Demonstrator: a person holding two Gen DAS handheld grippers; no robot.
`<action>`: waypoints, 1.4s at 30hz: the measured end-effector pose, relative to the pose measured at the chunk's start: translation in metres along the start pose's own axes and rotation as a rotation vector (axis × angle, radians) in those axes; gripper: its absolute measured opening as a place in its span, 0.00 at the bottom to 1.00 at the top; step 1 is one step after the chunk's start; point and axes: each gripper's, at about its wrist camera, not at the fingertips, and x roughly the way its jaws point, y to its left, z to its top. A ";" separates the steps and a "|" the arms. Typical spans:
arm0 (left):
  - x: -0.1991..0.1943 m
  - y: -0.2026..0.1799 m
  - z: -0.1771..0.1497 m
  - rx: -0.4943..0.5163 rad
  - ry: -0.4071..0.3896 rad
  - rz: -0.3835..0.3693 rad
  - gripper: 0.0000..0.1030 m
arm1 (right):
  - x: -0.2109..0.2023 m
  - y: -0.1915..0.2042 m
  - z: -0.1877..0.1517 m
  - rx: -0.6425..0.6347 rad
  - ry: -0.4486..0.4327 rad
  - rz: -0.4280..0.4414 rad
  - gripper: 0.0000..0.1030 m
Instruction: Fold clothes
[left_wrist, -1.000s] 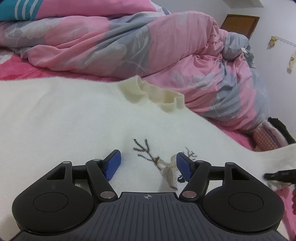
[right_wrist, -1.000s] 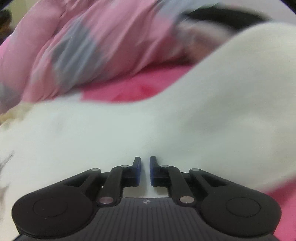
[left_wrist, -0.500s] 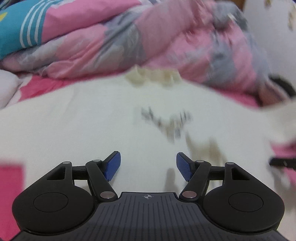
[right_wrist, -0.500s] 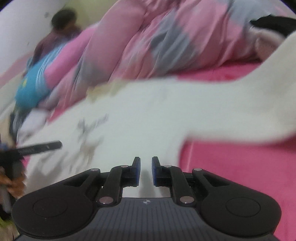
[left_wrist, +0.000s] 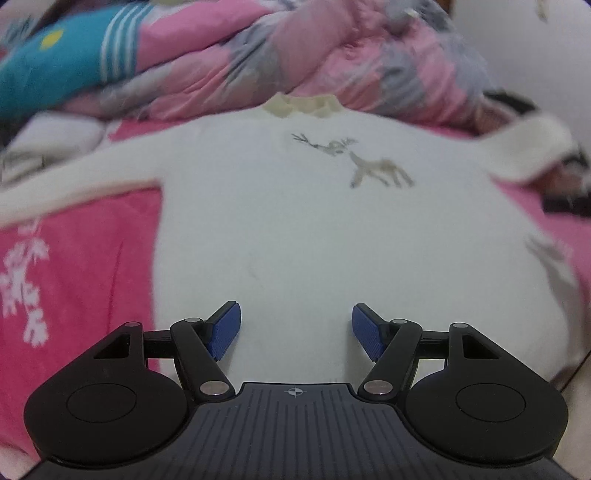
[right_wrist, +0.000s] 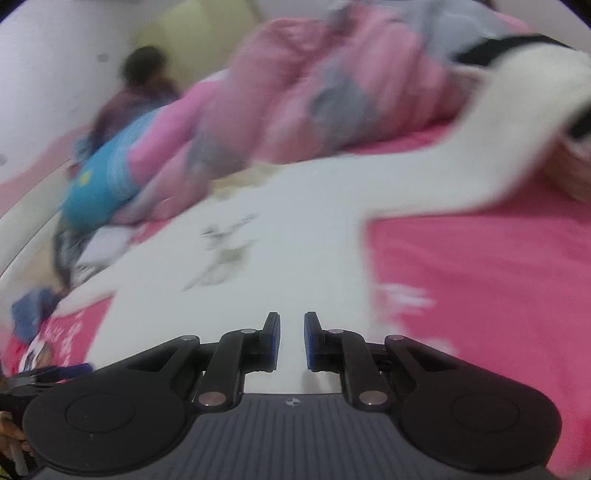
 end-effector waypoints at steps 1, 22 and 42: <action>-0.001 -0.006 -0.005 0.031 -0.009 0.019 0.65 | 0.011 0.010 -0.008 -0.024 0.023 0.008 0.13; -0.030 -0.012 -0.010 -0.069 -0.085 -0.054 0.70 | -0.015 0.057 -0.068 0.009 -0.005 0.034 0.43; 0.012 -0.019 -0.010 -0.124 0.004 0.129 1.00 | 0.059 0.104 -0.079 -0.277 0.139 -0.215 1.00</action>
